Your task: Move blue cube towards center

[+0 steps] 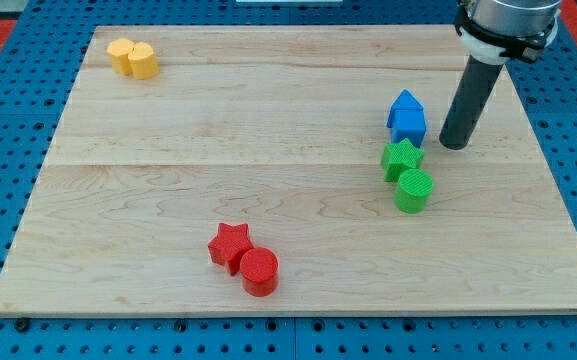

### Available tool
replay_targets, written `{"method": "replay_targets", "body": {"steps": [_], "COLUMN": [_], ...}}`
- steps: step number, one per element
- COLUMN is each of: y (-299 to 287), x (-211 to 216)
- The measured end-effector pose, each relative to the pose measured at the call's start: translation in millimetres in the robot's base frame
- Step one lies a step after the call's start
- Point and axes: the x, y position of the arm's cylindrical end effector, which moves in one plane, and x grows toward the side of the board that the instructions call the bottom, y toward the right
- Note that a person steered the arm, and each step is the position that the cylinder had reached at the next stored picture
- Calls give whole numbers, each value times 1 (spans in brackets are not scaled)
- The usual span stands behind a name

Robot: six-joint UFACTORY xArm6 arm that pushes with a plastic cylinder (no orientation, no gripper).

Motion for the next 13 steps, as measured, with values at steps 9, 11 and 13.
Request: {"method": "replay_targets", "body": {"steps": [9,11,13], "y": [15,13,-10], "x": [1,-12,-14]}}
